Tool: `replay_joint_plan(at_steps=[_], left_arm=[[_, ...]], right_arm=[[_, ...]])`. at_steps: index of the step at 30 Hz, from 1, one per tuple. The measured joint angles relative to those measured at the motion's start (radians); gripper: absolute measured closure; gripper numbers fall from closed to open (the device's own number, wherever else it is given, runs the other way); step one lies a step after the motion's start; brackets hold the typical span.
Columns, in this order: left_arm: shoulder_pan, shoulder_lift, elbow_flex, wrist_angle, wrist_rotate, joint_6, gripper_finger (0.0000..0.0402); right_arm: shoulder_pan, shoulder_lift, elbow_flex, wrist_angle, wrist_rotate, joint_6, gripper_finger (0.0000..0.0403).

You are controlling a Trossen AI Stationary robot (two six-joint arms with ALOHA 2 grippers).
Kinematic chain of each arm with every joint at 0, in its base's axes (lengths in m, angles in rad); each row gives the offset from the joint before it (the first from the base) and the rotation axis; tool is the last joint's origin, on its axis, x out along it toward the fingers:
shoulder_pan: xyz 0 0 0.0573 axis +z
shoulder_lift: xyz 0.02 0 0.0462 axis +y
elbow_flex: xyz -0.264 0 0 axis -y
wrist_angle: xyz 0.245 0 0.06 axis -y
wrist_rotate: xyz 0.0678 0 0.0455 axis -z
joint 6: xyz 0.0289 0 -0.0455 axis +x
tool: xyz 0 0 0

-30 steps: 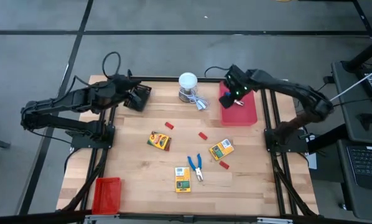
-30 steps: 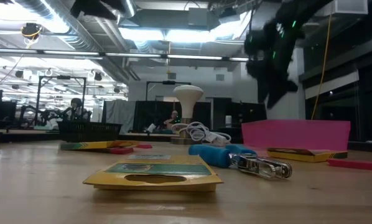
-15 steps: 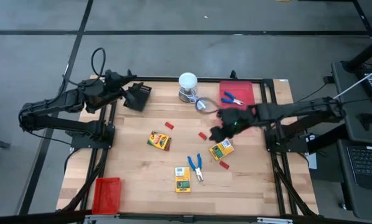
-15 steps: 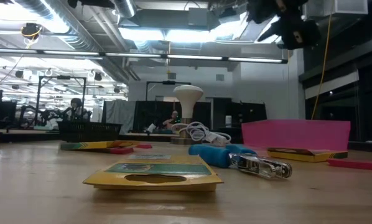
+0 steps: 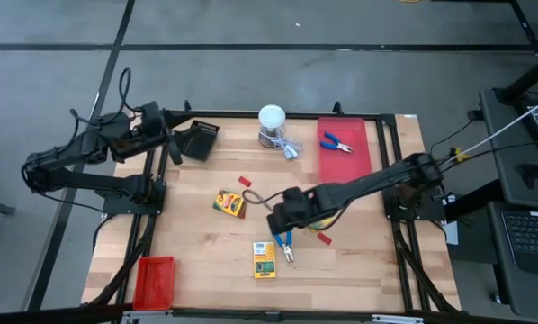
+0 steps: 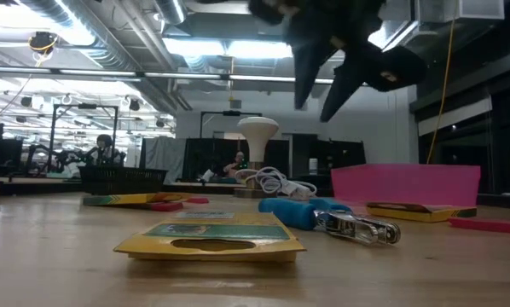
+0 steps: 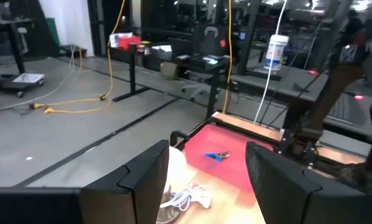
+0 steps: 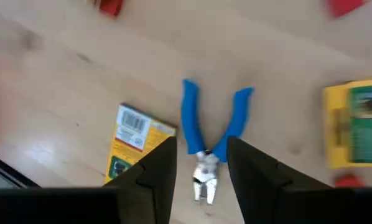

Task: Pick & Place School Supplies
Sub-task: Put the blue puncher into the pink bin

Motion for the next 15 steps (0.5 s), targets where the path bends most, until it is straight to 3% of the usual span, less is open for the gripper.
replay_joint_plan(at_steps=[6,15], left_arm=[[-0.001,-0.032,0.000,-0.011,0.033,0.009,0.0192],[-0.001,-0.052,0.000,-0.013,0.063,0.009,0.0192]], right_arm=[[0.030,0.119,0.062,-0.041,0.018,0.057,0.0242],[0.050,0.139,0.062,-0.092,0.127,0.211,0.0212]])
